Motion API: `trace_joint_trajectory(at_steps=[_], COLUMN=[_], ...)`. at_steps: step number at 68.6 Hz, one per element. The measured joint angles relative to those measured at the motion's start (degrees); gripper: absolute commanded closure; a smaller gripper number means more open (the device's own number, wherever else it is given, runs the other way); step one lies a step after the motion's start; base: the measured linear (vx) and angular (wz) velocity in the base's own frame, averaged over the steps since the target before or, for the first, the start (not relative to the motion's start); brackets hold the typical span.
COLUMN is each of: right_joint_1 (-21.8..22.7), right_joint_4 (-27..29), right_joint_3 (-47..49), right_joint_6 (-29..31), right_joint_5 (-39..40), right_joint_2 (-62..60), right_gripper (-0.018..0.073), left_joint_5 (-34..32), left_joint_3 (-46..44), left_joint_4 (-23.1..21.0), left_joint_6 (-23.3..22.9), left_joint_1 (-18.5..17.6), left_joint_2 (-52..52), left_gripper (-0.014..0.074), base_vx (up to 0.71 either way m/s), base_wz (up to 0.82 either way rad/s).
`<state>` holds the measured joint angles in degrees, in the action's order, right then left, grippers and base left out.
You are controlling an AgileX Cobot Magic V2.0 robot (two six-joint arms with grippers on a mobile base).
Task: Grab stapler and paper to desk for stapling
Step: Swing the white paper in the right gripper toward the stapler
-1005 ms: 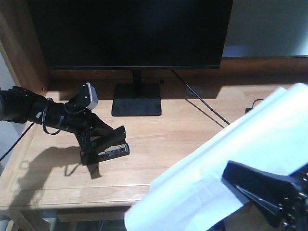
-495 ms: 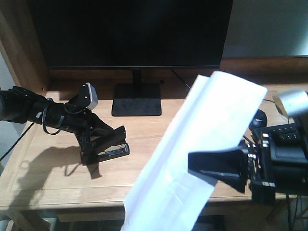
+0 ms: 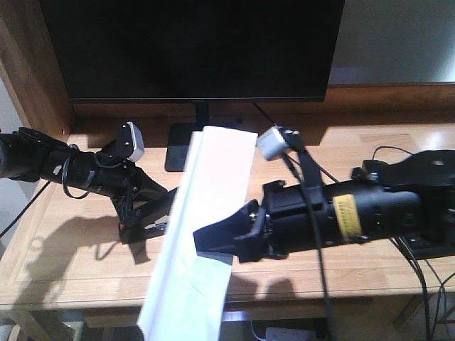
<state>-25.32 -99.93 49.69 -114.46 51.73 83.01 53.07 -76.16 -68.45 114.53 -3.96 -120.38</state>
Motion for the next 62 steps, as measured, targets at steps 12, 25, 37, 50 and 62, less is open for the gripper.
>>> trace_joint_trajectory(at_steps=[12, 25, 37, 50, 62], right_joint_1=[-0.17, 1.13, 4.77, 6.75, 6.75], right_joint_4=[-1.69, -2.01, -2.01, -1.85, -1.82], right_joint_3=[0.36, -0.18, -0.18, -0.18, -0.18], right_joint_6=[-1.32, -2.1, -3.23, -3.75, -3.75], right_joint_5=[-7.97, -14.79, -18.14, -19.46, -19.46], right_joint_2=[5.57, 7.49, 9.4, 12.37, 14.93], right_gripper=[0.0564, 0.0564, 0.0564, 0.0564, 0.0564], left_joint_5=[0.0, 0.0, 0.0, 0.0, 0.0], left_joint_3=[0.0, 0.0, 0.0, 0.0, 0.0], left_joint_4=[0.0, 0.0, 0.0, 0.0, 0.0], left_joint_6=[0.0, 0.0, 0.0, 0.0, 0.0], left_joint_1=[0.0, 0.0, 0.0, 0.0, 0.0], left_joint_2=[0.0, 0.0, 0.0, 0.0, 0.0], left_gripper=[0.0603, 0.0603, 0.0603, 0.0603, 0.0603], base_vx=[0.0, 0.0, 0.0, 0.0, 0.0], base_wz=[0.0, 0.0, 0.0, 0.0, 0.0])
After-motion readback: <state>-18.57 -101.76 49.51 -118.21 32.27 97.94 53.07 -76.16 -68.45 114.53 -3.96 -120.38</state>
